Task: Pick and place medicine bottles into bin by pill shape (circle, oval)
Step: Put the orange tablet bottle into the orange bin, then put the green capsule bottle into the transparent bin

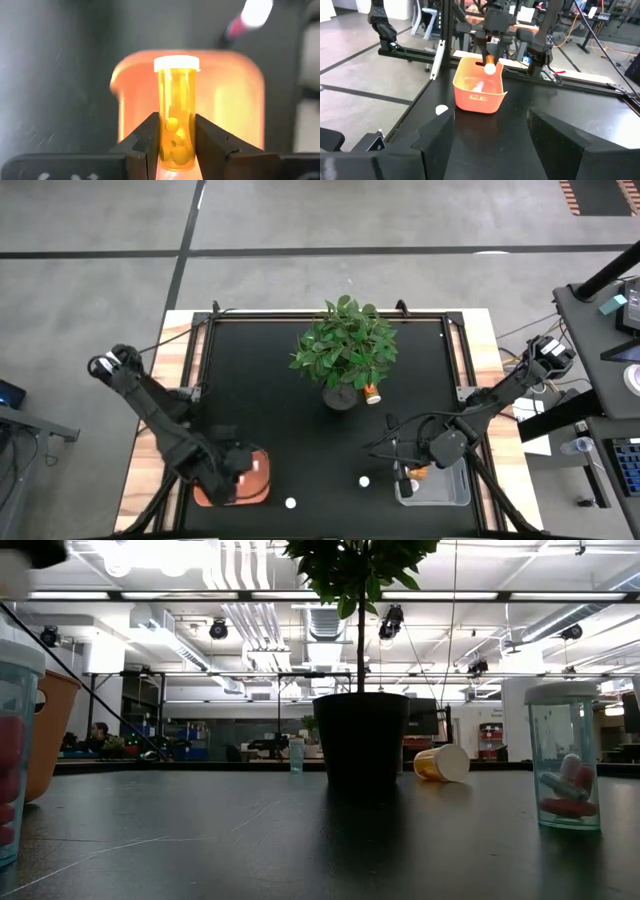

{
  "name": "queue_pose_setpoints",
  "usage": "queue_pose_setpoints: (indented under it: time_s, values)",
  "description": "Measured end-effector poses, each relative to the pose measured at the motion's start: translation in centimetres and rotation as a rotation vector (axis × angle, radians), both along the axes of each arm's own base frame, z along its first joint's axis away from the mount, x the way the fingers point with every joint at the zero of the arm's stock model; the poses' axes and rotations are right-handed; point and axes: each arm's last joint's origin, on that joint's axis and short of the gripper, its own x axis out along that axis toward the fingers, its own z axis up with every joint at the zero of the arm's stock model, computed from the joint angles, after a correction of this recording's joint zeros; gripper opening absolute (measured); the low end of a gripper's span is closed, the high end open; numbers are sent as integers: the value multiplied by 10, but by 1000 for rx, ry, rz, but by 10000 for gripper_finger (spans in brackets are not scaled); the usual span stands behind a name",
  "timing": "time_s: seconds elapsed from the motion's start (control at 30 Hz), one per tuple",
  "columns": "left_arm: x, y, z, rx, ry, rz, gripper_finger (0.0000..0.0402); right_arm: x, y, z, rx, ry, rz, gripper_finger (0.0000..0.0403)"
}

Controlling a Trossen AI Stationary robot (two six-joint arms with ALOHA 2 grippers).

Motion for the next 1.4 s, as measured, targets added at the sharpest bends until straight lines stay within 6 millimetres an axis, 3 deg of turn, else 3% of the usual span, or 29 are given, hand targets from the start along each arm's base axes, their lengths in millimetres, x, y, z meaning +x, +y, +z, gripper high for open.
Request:
queue_pose_setpoints:
  time_s: [0.13,0.47,0.63,0.77,1.13,1.4]
  values:
    - [-11,-7,-11,80,98,-53,84,0,0,0,-2,4,0,242]
    - [0,-25,-49,165,213,-99,84,-1,0,-2,-1,24,-3,242]
    - [3,-29,-59,190,239,-95,84,-1,0,-3,9,27,-5,242]
    - [2,-29,-59,193,242,-99,93,-1,-1,-5,12,49,-10,242]
    - [2,-29,-58,190,244,-98,172,-5,-4,-18,60,182,-52,242]
    - [12,-36,-36,138,174,-91,180,-8,-4,-25,154,280,-59,242]
